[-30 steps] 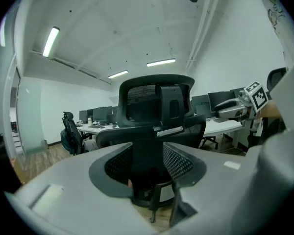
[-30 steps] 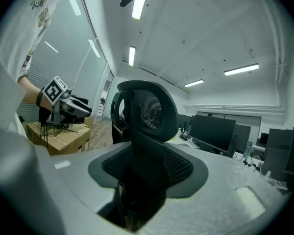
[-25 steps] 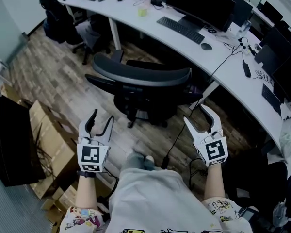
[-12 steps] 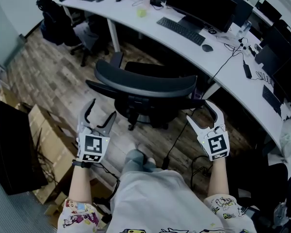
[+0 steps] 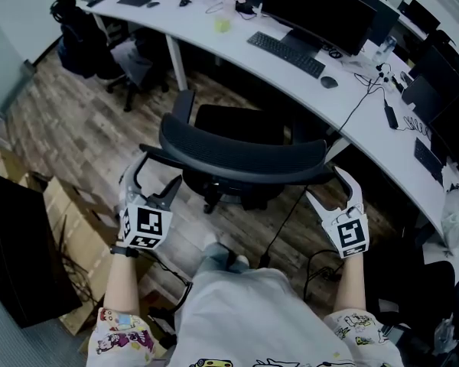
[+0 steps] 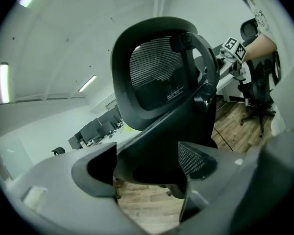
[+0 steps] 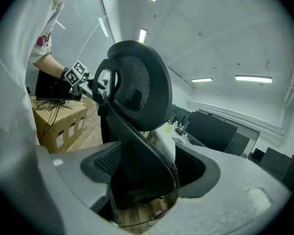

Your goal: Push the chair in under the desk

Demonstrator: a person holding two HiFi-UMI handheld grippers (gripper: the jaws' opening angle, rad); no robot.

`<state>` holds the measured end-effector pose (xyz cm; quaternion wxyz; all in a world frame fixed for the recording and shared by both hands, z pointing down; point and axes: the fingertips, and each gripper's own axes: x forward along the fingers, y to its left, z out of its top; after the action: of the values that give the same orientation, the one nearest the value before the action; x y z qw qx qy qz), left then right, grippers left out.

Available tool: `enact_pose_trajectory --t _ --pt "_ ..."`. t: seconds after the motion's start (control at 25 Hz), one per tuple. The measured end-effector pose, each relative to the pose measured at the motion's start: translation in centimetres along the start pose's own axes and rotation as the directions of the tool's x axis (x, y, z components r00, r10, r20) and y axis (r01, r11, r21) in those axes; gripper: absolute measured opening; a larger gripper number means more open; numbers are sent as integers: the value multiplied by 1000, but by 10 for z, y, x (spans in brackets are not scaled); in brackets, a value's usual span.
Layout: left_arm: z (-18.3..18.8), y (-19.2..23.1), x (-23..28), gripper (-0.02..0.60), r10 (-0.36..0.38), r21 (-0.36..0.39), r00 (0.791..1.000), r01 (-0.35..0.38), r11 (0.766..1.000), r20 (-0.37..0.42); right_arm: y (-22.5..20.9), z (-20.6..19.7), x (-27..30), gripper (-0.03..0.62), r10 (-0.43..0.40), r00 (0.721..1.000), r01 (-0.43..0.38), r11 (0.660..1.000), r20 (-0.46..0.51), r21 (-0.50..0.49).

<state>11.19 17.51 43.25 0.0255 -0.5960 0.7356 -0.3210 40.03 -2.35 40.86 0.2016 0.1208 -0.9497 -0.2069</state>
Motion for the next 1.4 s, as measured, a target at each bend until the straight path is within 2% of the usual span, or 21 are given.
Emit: enact_pose_trajectory --t 0.24,0.4,0.72,1.4 --pt "-11 15 14 385 -4 57 1000 5 998 -18 1 -8 9 339 -7 999 6 1000 -37 -22" --pt "-17 25 22 348 7 81 1000 -4 997 -31 0 -7 10 339 -9 1000 9 1000 -22 -7" --pt "-20 33 29 302 12 230 999 -2 973 -43 -1 -5 19 350 14 999 -15 1000 -35 -26" --pt "-21 71 85 287 -7 259 1000 9 966 -8 -25 -4 66 341 -33 998 34 999 -51 1"
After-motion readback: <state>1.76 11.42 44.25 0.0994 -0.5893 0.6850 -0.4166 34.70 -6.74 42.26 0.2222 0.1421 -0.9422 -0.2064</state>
